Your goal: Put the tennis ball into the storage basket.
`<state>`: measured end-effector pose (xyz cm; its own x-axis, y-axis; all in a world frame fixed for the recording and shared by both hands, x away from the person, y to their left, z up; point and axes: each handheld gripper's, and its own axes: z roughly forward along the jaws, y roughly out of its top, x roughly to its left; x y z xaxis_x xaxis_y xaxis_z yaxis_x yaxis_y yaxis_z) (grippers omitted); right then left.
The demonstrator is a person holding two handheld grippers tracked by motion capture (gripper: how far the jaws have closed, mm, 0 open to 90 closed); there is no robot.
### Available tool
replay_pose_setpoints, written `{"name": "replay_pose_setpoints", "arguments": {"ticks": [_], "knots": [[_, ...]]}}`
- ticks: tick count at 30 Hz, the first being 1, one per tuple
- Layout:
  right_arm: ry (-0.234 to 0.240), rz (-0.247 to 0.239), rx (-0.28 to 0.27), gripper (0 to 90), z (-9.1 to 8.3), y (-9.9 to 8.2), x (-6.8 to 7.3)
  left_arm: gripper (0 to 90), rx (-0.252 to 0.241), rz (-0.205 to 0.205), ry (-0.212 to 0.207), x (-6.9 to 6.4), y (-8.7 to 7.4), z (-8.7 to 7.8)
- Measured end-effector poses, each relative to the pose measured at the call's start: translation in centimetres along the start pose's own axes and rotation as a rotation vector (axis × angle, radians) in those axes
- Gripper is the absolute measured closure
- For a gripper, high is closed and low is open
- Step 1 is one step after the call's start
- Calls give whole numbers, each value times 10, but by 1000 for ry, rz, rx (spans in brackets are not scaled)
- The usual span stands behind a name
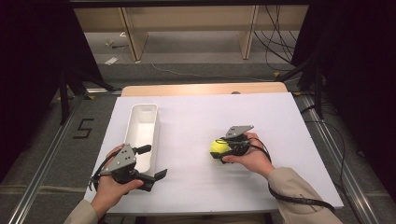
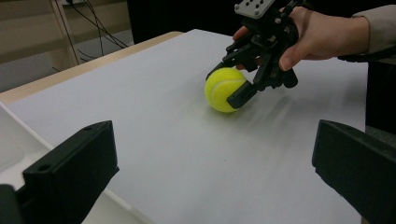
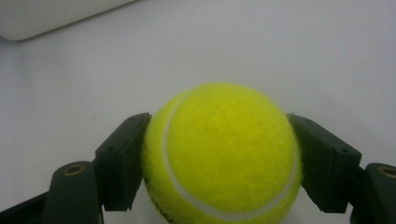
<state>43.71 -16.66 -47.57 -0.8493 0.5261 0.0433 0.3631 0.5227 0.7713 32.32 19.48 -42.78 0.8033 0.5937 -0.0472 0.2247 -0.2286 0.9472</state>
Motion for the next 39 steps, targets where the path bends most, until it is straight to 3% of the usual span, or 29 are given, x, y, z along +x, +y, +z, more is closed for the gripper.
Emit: {"name": "replay_pose_setpoints", "arguments": {"ticks": [14, 39], "knots": [[-7, 19, -80, 264, -11, 8, -1, 0, -1, 3, 1, 0, 0, 0], [-19, 25, -144, 264, -22, 19, -1, 0, -3, 9, 2, 1, 0, -1]]}}
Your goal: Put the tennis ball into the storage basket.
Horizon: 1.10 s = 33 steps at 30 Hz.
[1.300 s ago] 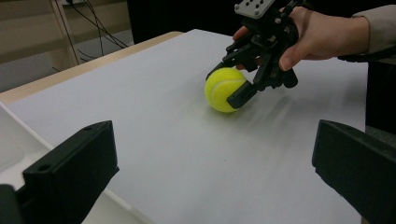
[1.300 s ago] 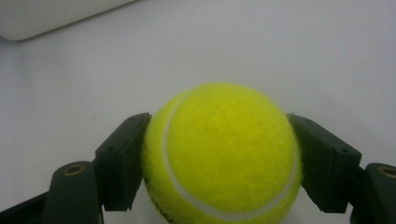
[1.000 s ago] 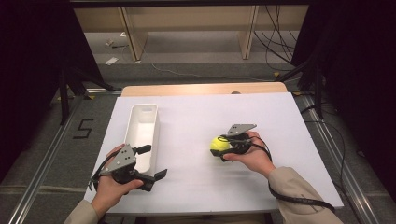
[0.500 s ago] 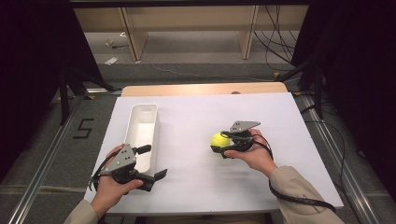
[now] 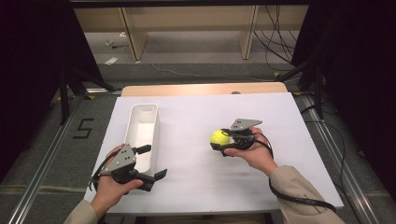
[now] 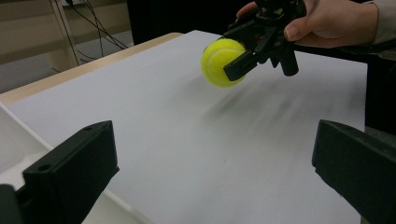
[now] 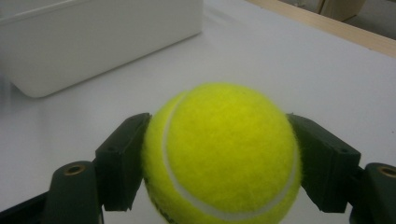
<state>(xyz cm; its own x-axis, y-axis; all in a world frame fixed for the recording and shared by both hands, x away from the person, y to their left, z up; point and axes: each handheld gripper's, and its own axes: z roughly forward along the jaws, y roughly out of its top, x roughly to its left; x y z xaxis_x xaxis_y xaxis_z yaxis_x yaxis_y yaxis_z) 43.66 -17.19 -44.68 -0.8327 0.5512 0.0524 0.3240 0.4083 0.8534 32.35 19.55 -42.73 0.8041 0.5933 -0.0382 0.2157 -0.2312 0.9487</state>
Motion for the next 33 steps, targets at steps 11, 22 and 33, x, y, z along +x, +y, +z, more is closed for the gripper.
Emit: {"name": "replay_pose_setpoints", "arguments": {"ticks": [11, 22, 33], "knots": [[2, -2, -38, 264, -6, 10, 1, 0, -1, -2, -3, 0, 0, 0], [1, -6, -65, 264, -7, 18, 2, 0, 0, -2, -3, 0, 0, 0], [7, -11, -81, 264, -6, 25, 4, 0, 0, -9, -4, 0, 0, 0]]}}
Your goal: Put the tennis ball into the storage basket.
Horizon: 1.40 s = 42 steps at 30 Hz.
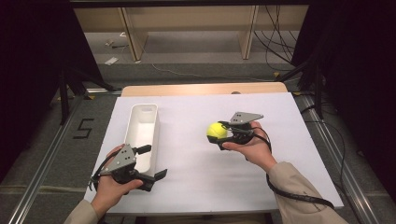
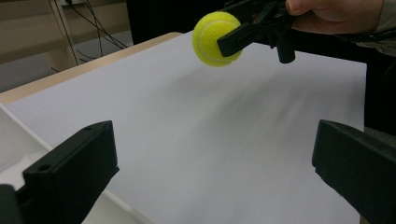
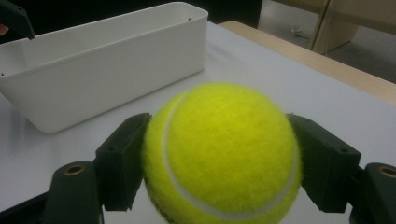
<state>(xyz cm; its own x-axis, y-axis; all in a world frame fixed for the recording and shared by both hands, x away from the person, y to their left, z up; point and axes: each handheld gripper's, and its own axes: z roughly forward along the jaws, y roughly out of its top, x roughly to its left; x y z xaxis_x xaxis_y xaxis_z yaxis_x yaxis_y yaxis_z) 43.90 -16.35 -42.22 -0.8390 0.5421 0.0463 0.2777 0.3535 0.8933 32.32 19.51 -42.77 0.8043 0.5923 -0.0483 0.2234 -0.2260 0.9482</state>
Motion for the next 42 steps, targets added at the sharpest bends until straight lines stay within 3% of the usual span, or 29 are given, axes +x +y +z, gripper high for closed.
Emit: {"name": "replay_pose_setpoints", "arguments": {"ticks": [42], "knots": [[25, -9, -34, 265, 15, 16, 8, 0, -3, 2, -1, 0, 0, 0]]}}
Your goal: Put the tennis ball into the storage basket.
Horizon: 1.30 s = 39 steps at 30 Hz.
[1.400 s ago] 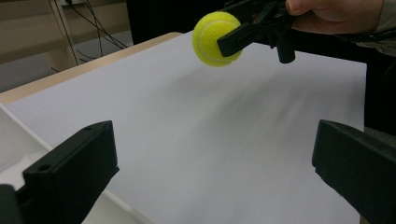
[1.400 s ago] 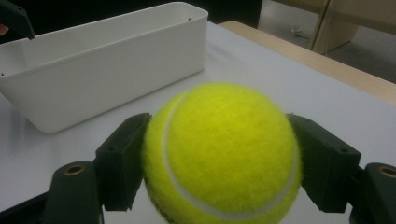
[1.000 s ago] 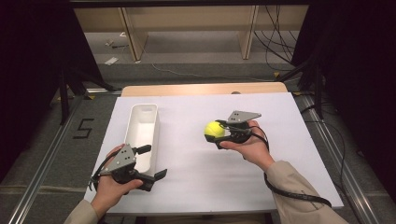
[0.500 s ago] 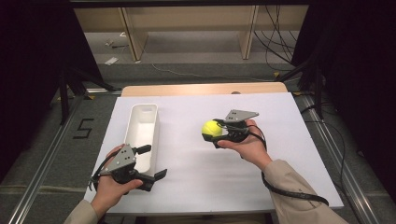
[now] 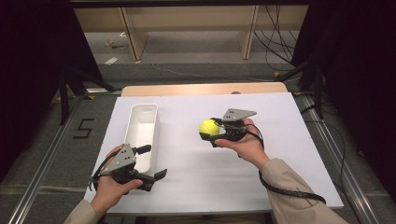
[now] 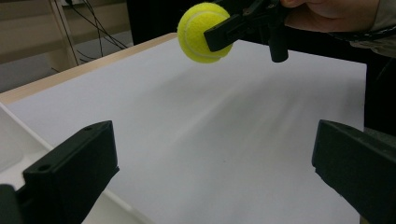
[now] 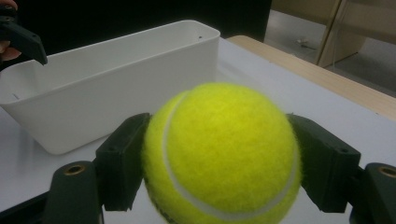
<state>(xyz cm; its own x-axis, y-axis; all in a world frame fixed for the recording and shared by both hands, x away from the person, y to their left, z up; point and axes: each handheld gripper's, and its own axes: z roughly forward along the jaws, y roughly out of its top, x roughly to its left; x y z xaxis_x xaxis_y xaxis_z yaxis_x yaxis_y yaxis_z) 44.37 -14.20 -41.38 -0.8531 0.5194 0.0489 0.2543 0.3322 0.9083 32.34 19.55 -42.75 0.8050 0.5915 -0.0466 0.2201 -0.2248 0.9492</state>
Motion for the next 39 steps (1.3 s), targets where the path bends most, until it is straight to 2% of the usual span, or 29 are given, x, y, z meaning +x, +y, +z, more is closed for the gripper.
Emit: {"name": "replay_pose_setpoints", "arguments": {"ticks": [39], "knots": [[21, -6, -18, 265, 14, 12, 6, 0, -3, 0, 0, 0, 0, 0]]}}
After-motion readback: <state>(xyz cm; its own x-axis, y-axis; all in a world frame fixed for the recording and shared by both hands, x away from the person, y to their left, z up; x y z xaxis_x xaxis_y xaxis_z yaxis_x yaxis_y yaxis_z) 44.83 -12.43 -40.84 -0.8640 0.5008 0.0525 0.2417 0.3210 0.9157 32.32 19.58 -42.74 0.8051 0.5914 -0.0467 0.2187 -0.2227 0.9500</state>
